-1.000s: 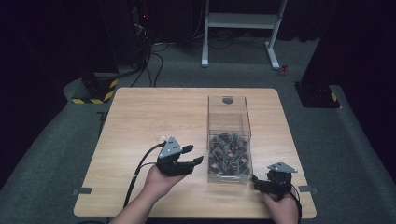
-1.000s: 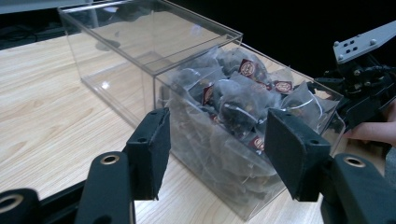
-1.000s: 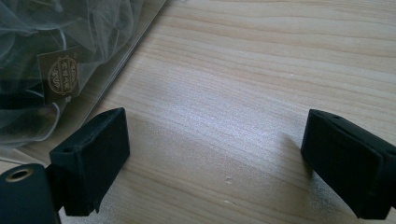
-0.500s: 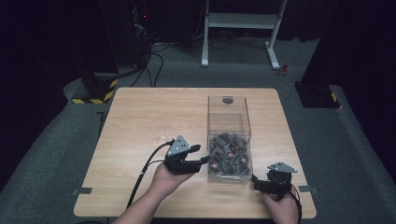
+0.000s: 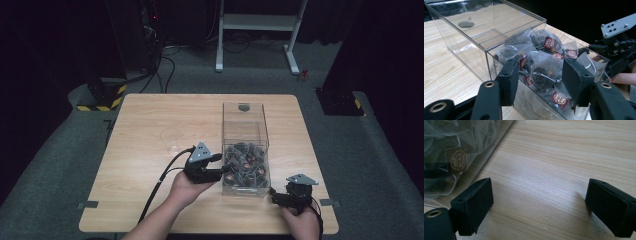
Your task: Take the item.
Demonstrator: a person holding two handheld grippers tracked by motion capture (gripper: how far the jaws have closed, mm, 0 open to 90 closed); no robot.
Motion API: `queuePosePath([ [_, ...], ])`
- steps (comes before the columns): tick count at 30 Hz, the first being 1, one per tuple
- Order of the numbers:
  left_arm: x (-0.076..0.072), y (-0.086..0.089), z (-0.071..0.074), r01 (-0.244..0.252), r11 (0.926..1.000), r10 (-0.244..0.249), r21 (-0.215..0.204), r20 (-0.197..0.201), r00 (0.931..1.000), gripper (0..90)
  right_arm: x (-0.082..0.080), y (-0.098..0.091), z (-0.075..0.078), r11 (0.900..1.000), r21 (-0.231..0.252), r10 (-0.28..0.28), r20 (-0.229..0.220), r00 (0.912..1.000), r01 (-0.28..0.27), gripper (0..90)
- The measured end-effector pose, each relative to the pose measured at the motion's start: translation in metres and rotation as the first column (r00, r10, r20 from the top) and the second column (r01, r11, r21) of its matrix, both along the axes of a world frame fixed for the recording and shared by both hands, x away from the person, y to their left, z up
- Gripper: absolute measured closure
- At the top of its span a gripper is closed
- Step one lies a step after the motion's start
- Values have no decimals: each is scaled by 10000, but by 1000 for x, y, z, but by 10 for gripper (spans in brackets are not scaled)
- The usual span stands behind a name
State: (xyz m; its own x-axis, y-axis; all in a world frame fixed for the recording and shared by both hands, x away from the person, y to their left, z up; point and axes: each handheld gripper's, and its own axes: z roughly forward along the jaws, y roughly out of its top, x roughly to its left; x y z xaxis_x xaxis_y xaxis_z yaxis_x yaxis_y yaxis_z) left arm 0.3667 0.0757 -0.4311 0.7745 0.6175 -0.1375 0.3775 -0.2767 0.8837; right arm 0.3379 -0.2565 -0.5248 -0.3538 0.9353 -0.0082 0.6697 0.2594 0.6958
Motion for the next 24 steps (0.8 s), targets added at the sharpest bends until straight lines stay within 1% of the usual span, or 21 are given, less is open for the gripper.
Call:
queuePosePath([
  [4, 4, -4, -3, 70, 9999, -70, 81, -93, 9999, 486, 0, 0, 0, 10000, 1, 3, 0, 10000, -3, 78],
  [7, 7, -8, -3, 116, 9999, -115, 41, -143, 9998, 490, 0, 0, 0, 10000, -10, 22, 12, 10000, -22, 78],
  [9, 10, -10, -2, 189, 9998, -188, 67, -115, 9998, 494, 0, 0, 0, 10000, -2, 30, 2, 10000, -30, 78],
  [14, 15, -14, -4, 262, 9996, -264, -62, -296, 9992, 514, 0, 0, 0, 10000, -3, 38, 5, 10000, -38, 78],
  [16, 16, -16, -5, 294, 9995, -298, -127, -375, 9989, 516, 0, 0, 0, 10000, -3, 41, 4, 10000, -41, 78],
  [20, 17, -20, -8, 366, 9993, -367, -28, -417, 9985, 517, 0, 0, 0, 10000, -7, 50, 10, 10000, -50, 78],
  [24, 18, -22, -10, 342, 9993, -350, -136, -558, 9978, 523, 0, 0, 0, 10000, -4, 52, 5, 10000, -52, 78],
])
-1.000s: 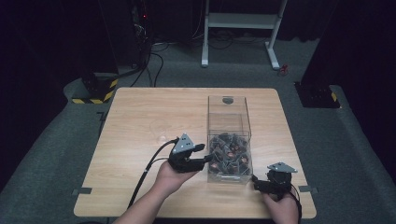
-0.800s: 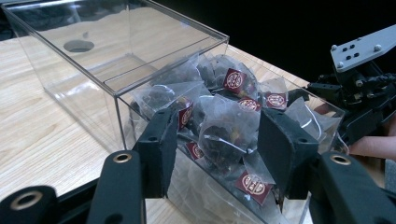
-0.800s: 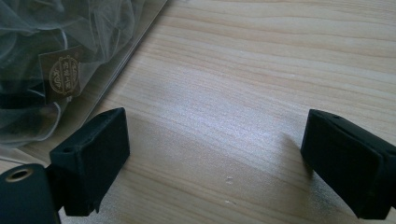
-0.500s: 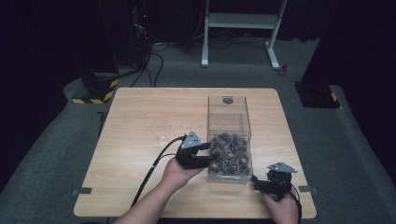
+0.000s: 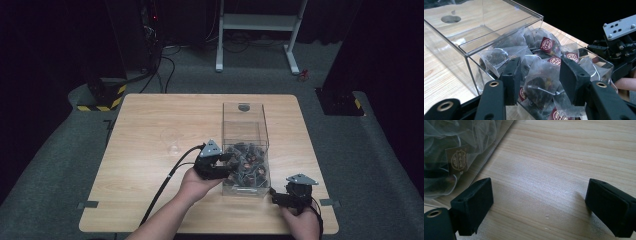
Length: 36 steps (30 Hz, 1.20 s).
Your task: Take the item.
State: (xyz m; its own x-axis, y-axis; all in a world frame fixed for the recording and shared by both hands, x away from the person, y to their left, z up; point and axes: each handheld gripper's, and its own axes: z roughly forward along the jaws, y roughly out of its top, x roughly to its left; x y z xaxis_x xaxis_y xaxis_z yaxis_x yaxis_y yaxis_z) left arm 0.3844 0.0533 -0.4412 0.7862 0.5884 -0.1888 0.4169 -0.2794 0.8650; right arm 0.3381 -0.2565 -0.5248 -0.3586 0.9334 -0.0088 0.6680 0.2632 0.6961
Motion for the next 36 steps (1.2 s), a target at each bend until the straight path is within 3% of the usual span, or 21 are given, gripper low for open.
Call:
queuePosePath([
  [9, -1, -2, -3, -119, 9997, 118, -201, -73, 9999, 654, 0, 0, 0, 10000, 17, -2, -8, 10000, 2, 78],
  [20, -7, 1, -1, 53, 9996, -44, -267, 369, 9993, 895, 0, 0, 0, 10000, 29, -16, -21, 10000, 16, 78],
  [36, -13, 7, 10, 58, 9956, 8, -930, 715, 9974, 900, 0, 0, 0, 10000, 8, 7, -2, 10000, -7, 78],
])
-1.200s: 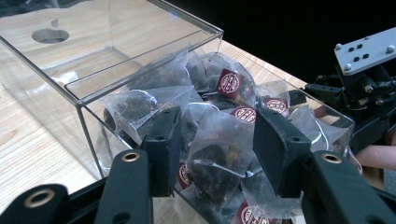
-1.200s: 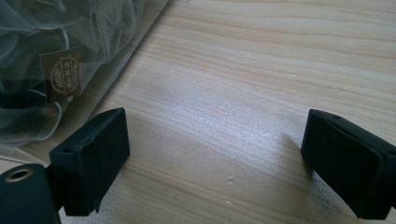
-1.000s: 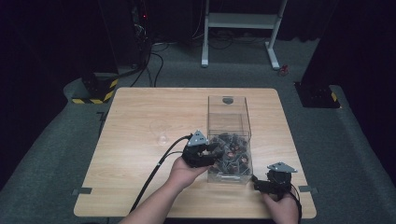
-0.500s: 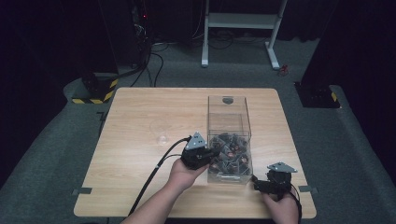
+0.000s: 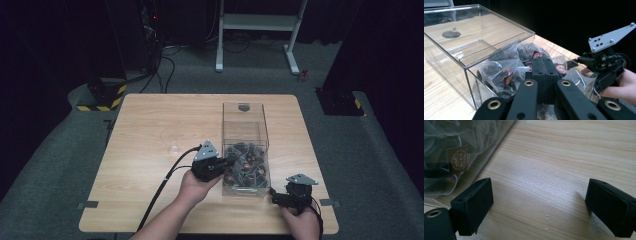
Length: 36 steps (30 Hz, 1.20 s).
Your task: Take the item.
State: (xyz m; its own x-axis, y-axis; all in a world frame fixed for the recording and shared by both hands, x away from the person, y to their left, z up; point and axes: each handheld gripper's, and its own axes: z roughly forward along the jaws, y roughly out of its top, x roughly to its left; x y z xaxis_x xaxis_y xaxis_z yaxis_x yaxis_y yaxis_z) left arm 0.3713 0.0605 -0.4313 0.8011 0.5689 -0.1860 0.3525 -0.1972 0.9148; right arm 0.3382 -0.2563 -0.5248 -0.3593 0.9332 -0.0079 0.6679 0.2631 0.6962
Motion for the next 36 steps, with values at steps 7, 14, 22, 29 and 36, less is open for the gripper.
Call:
queuePosePath([
  [7, -1, 4, 4, -39, 9999, 41, -122, 121, 9999, 900, 0, 0, 0, 10000, 21, -23, -19, 10000, 23, 78],
  [14, -1, 9, 8, -163, 9998, 166, -147, 218, 9996, 900, 0, 0, 0, 10000, 5, -4, -5, 10000, 4, 78],
  [22, -1, 18, 12, -270, 9995, 276, -170, 348, 9990, 900, 0, 0, 0, 10000, 21, -22, -19, 10000, 22, 78],
  [29, -1, 26, 15, -437, 9989, 443, -155, 409, 9982, 900, 0, 0, 0, 10000, 7, -6, -5, 10000, 6, 78],
  [36, 0, 34, 17, -611, 9979, 619, -198, 438, 9971, 900, 0, 0, 0, 10000, 21, -24, -18, 10000, 24, 78],
])
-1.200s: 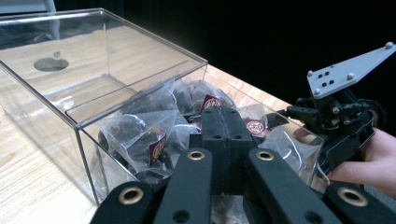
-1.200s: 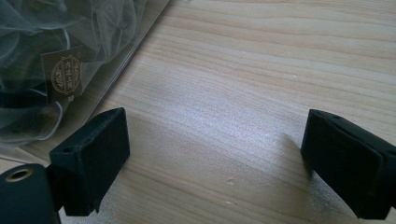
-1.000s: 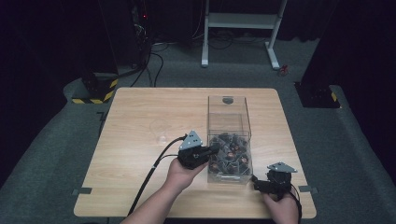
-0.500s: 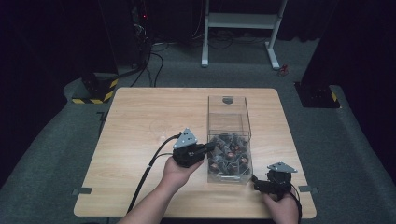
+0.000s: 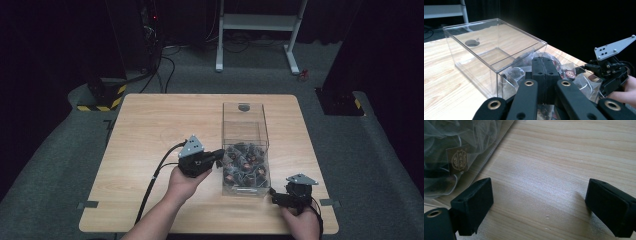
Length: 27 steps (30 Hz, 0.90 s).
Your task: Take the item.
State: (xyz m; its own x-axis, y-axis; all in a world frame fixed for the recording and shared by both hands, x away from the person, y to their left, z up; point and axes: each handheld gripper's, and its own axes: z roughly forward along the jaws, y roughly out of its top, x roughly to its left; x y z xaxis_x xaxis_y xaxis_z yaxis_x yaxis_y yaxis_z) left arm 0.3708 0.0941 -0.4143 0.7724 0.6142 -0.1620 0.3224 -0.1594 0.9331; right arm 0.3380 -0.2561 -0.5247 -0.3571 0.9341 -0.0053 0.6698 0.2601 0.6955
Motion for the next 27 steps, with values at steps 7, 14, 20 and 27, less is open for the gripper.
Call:
queuePosePath([
  [7, 2, 11, 3, -247, 9997, 247, 0, 70, 9997, 900, 0, 0, 0, 10000, 3, 0, -1, 10000, 0, 78],
  [14, 4, 25, 6, -529, 9986, 529, -5, 130, 9985, 900, 0, 0, 0, 10000, 1, 0, 1, 10000, 0, 78],
  [20, 7, 39, 8, -835, 9965, 834, 59, 186, 9963, 900, 0, 0, 0, 10000, -16, 19, 15, 10000, -19, 78],
  [27, 12, 56, 12, -1223, 9924, 1219, 138, 274, 9922, 900, 0, 0, 0, 10000, 0, 0, -2, 10000, 0, 78],
])
